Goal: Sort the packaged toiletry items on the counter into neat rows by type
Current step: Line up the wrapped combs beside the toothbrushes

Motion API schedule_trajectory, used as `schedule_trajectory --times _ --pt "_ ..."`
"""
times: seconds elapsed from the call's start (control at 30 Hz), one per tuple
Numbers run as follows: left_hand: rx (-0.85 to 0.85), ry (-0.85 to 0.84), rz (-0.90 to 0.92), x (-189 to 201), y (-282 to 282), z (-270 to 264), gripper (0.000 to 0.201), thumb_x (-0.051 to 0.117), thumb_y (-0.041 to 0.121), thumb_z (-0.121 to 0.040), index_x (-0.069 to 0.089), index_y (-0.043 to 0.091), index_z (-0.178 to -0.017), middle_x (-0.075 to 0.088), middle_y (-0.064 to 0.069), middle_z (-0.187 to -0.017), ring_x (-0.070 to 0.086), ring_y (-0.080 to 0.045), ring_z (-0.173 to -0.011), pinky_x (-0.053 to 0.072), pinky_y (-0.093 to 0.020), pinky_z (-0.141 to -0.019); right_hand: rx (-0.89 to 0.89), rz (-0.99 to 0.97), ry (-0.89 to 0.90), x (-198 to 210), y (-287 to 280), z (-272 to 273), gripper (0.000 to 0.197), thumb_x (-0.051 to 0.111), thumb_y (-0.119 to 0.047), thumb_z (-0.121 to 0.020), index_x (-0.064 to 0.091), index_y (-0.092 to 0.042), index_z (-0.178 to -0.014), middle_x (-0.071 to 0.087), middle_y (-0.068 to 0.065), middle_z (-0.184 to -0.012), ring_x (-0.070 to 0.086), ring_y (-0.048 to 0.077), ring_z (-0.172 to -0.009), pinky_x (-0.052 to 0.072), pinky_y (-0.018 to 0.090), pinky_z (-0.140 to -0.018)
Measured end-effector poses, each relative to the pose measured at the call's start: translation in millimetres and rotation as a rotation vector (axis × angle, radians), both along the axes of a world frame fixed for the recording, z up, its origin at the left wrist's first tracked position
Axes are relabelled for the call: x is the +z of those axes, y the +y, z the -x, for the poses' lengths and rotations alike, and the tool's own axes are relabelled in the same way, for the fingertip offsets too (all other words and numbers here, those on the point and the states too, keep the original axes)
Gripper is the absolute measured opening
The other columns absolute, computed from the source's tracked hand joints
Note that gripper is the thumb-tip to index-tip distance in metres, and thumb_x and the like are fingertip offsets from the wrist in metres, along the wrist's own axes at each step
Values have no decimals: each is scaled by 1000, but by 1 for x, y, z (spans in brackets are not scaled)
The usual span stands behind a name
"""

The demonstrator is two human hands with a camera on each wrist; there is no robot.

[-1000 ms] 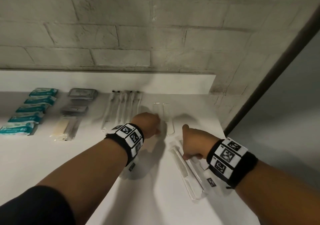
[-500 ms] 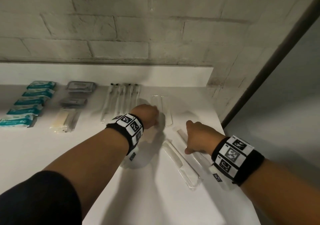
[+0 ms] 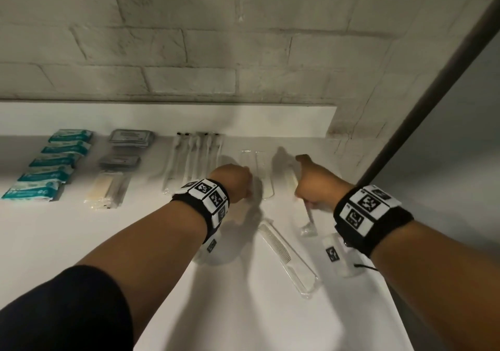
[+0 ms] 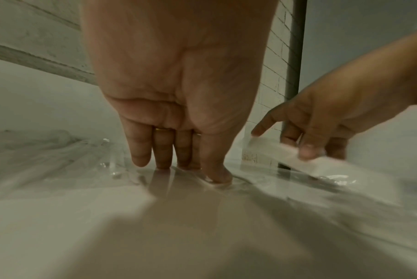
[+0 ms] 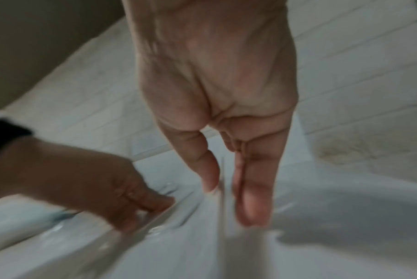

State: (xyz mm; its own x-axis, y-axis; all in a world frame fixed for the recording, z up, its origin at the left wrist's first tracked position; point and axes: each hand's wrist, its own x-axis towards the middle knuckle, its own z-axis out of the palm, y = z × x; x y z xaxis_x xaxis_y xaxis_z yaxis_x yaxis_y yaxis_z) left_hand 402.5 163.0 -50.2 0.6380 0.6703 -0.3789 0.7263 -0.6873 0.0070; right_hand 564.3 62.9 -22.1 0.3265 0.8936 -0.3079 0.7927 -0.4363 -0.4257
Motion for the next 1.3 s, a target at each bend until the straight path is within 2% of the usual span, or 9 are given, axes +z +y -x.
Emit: schedule_trajectory --times 0.13,0.23,0.33,0.47,0.7,0.83,0.93,1.1,1.3 --pt "13 -162 -7 -1 3 4 35 52 28 -93 57 10 -122 57 -9 -131 55 -28 -115 45 -37 -97 103 13 -193 -7 0 -17 64 64 -17 -86 38 -20 -144 53 8 -137 53 27 -122 44 32 -98" --pt "-2 -239 -81 -1 3 -2 51 47 39 -96 42 18 -142 36 1 -152 37 -24 -137 31 -36 -112 258 60 -163 -12 -5 -18 69 70 -30 -84 39 -25 -145 37 -6 -153 39 17 -137 31 28 -111" --pt "-22 -145 -78 -5 3 -22 47 55 47 -89 57 20 -128 54 -3 -135 51 -26 -123 44 -38 -99 389 136 -222 -16 6 -18 73 67 -31 -86 31 -22 -149 20 -8 -159 29 17 -143 26 30 -115" --pt "6 -94 -87 -7 0 -35 44 64 50 -81 64 20 -113 64 -5 -114 61 -26 -105 47 -34 -86 396 164 -242 -19 30 -20 79 65 -30 -88 20 -19 -152 33 6 -154 40 28 -136 35 38 -110" --pt "-32 -50 -135 -8 6 -35 50 62 52 -83 59 21 -122 63 -4 -124 45 -26 -130 35 -38 -103 358 80 -200 -14 37 -15 65 63 -25 -90 34 -14 -146 45 10 -145 49 30 -127 40 37 -105" --pt "-46 -35 -119 -6 3 -37 47 60 49 -85 60 21 -123 63 -3 -122 46 -24 -126 36 -37 -100 193 -82 -160 6 5 7 38 63 -36 -88 60 -11 -117 61 8 -115 60 27 -106 49 33 -85" --pt "-53 -13 -110 -4 3 -37 50 58 50 -86 58 18 -125 62 -4 -124 49 -26 -123 39 -37 -96 377 215 -138 11 -34 40 29 65 -49 -83 55 -23 -77 53 -6 -77 54 14 -76 40 24 -59" --pt "-59 22 -116 -3 2 -39 53 56 52 -86 58 15 -123 62 -5 -123 54 -27 -118 43 -35 -88 325 334 -157 -5 -44 53 30 72 -34 -80 60 -14 -99 61 1 -92 61 22 -89 46 26 -67" --pt "-50 32 -128 -3 -1 -39 53 57 52 -86 57 15 -124 62 -8 -122 57 -28 -113 45 -36 -88 -137 212 384 6 -35 5 16 70 -16 -86 60 -2 -86 64 15 -71 61 23 -53 54 30 -54"
